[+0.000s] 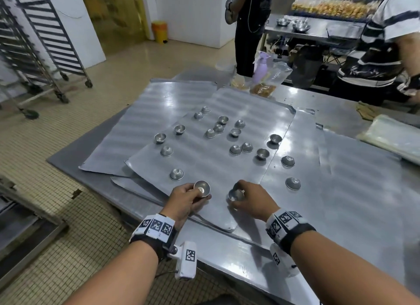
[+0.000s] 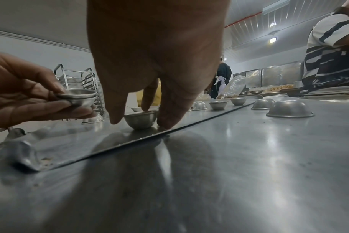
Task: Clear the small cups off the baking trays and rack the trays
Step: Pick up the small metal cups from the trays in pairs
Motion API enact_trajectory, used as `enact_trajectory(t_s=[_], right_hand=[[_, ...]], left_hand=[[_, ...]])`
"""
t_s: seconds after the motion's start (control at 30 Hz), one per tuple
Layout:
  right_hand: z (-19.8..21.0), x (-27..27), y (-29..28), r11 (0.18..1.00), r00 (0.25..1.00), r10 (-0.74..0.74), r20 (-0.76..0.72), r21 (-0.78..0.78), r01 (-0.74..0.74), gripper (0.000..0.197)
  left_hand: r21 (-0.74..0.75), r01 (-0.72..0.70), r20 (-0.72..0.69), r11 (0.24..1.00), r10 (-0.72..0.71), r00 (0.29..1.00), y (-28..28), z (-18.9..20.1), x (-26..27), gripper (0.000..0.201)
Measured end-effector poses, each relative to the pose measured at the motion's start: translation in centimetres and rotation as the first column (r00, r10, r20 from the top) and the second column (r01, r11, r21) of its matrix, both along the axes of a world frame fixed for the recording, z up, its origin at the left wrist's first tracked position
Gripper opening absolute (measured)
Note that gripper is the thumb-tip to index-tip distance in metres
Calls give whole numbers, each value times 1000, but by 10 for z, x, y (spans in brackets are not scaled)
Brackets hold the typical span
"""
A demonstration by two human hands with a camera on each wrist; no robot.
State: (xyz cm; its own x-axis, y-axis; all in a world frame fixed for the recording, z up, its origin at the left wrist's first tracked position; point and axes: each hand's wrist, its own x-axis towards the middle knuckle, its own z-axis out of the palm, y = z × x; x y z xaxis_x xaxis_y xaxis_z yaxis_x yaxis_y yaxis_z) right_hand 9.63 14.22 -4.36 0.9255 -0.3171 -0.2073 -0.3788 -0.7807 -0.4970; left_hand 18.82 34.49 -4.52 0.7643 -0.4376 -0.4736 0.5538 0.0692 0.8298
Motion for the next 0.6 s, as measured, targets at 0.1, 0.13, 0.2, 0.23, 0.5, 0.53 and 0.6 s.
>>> enact_trajectory(t_s=[0.1,0.13,0.2,0.23,0.5,0.53,0.6], right_hand=[[-2,-1,-2,1000,1000,22,-18,-16,-23,63],[-2,-2,-2,999,999,36,-28,-26,-37,65],[-3,-2,-4,997,997,64,-41,-46,-66,58],[-3,-2,-5,996,997,72,-39,-49,-74,53],[20,1,-4,997,964,30,265,66,-50,52],[24,3,0,996,953,42,299,62,-63,52],[28,8,8,995,940,67,335,45,-87,53]], left_hand=[[-4,4,-7,1000,-4,1000,-5,0,0,18],[4,12,-8,1000,-12,1000,-6,0,0,18],[10,7,-17,1000,-7,1000,-9,0,0,17],[6,-10,-25,1000,10,1000,-11,0,0,17],[-57,-146,-199,988,132,971,-26,10,-2,38],[-59,-127,-198,990,113,974,-29,11,-3,44],[-80,-94,-193,992,77,978,-34,14,-6,54]])
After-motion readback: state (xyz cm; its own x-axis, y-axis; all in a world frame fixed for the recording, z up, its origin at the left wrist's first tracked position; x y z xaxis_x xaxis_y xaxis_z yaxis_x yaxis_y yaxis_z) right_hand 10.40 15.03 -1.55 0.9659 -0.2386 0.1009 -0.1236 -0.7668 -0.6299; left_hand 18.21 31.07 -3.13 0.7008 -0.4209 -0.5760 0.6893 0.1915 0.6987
